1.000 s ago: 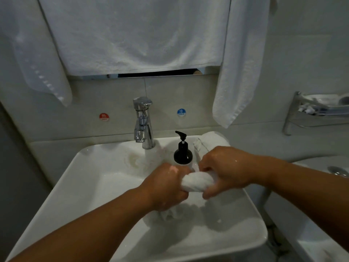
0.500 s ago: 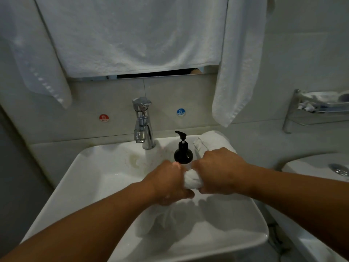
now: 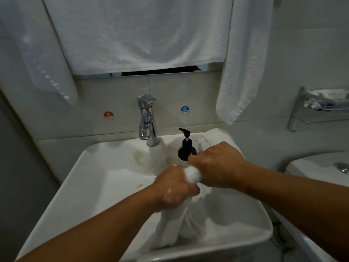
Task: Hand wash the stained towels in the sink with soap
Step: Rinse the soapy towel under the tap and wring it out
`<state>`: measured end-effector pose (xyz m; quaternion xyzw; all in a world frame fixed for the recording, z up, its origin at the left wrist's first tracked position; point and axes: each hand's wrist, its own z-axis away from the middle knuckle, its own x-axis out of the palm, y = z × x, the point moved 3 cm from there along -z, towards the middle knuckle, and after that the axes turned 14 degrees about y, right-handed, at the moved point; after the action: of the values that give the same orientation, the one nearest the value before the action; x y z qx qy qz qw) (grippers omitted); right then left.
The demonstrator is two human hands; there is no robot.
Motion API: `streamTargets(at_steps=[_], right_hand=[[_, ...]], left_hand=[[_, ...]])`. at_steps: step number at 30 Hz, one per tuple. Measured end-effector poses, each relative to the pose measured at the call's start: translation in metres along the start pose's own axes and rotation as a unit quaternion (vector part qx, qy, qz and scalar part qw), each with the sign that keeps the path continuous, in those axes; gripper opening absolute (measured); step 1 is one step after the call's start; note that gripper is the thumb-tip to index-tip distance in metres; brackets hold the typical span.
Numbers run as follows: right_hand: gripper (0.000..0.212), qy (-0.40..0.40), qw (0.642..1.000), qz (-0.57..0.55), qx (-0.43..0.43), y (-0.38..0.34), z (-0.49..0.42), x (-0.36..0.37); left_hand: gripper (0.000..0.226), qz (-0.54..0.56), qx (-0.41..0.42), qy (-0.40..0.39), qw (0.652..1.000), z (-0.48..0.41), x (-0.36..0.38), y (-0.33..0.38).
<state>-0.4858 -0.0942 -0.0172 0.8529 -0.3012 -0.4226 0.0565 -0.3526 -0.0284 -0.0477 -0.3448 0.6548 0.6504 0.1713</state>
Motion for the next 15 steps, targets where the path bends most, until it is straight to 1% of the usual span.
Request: streamTargets(at_steps=[4, 7, 12, 15], right_hand=[[0.038, 0.011, 1.000, -0.010, 0.001, 0.002, 0.002, 0.002], [0.033, 0.020, 1.000, -0.011, 0.000, 0.003, 0.003, 0.003], [0.028, 0.022, 1.000, -0.015, -0.001, 0.004, 0.002, 0.002], [0.029, 0.030, 0.999, -0.017, 0.000, 0.005, 0.002, 0.002]], left_hand=[[0.028, 0.056, -0.040, -0.001, 0.998, 0.002, 0.005, -0.001], [0.037, 0.112, -0.066, -0.011, 0.992, 0.006, 0.008, -0.001], [0.021, 0.180, -0.100, -0.015, 0.979, 0.010, 0.011, 0.002], [0.014, 0.205, -0.116, -0.014, 0.972, 0.013, 0.011, 0.005]])
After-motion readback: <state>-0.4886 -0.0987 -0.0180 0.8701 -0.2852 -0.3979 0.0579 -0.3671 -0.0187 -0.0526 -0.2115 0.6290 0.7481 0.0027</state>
